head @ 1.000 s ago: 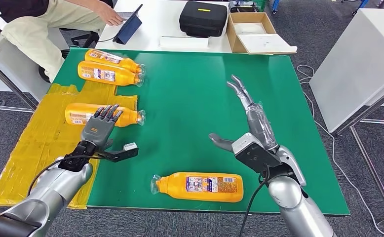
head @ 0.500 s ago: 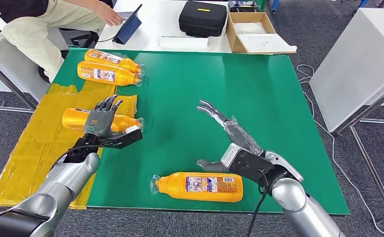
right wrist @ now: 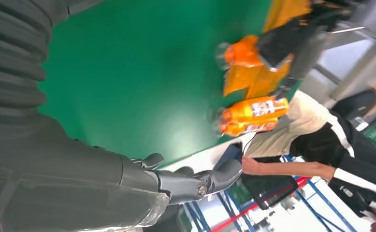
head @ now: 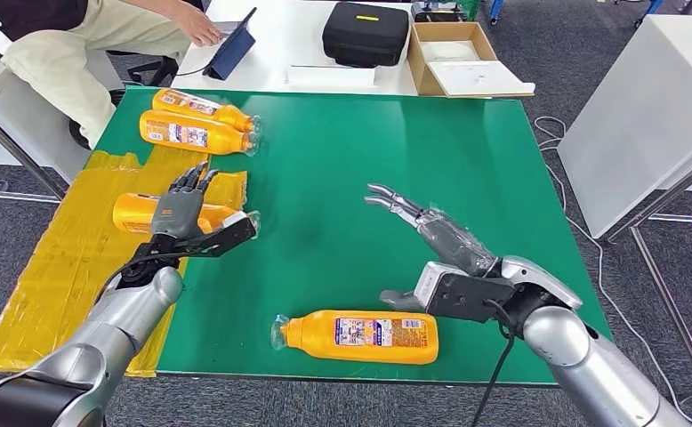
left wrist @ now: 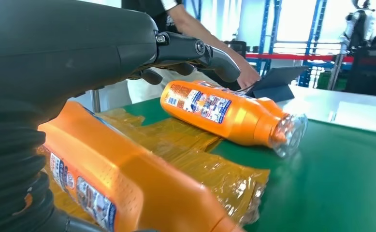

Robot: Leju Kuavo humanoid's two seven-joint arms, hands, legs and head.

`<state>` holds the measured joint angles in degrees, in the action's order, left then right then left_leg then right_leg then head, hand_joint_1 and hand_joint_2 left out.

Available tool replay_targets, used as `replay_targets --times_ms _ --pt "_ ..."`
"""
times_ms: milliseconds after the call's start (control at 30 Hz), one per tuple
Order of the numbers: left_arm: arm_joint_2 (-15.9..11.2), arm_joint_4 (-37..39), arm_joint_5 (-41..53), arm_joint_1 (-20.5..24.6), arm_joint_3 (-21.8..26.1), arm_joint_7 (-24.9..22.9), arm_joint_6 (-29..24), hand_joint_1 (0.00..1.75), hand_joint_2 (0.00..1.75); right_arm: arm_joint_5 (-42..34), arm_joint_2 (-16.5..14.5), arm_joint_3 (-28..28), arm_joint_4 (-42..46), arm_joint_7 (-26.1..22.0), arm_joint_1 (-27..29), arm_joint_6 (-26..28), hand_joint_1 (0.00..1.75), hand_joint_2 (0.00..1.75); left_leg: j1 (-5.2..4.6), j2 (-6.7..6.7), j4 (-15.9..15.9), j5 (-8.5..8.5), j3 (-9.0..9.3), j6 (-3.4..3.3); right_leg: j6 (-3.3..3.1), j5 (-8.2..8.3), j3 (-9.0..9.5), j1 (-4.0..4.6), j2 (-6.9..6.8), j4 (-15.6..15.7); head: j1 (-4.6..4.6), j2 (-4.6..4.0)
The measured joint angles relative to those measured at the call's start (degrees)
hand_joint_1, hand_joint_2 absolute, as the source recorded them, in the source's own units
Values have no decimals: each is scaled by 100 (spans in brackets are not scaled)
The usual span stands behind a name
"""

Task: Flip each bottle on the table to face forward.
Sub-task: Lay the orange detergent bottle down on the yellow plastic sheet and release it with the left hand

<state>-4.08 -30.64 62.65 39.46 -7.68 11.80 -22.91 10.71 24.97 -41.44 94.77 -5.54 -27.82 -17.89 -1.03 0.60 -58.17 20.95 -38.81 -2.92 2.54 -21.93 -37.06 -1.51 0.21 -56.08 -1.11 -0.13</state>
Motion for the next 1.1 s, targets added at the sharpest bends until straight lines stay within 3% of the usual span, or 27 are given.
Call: replay_targets --times_ms 233,433,767,1100 --pt "95 -18 -272 -28 124 155 -150 0 175 691 475 -269 2 -139 132 269 0 175 0 0 0 2 -1 0 0 -1 0 1 0 0 -1 0" --pt "225 -20 -315 -37 166 113 -163 0 175 956 617 -456 -42 -17 237 272 0 175 1 0 0 3 -1 1 -2 -2 -2 2 0 1 -1 0" --pt "586 -20 -719 98 329 236 -217 0 175 1953 412 -929 -588 52 319 543 0 175 0 0 0 2 -1 0 0 0 1 1 1 0 -1 0" --pt "696 -4 -981 218 529 332 -221 0 175 1799 112 -1179 -904 -50 298 495 0 175 2 -1 0 2 -1 1 -1 -1 0 3 1 0 0 0"
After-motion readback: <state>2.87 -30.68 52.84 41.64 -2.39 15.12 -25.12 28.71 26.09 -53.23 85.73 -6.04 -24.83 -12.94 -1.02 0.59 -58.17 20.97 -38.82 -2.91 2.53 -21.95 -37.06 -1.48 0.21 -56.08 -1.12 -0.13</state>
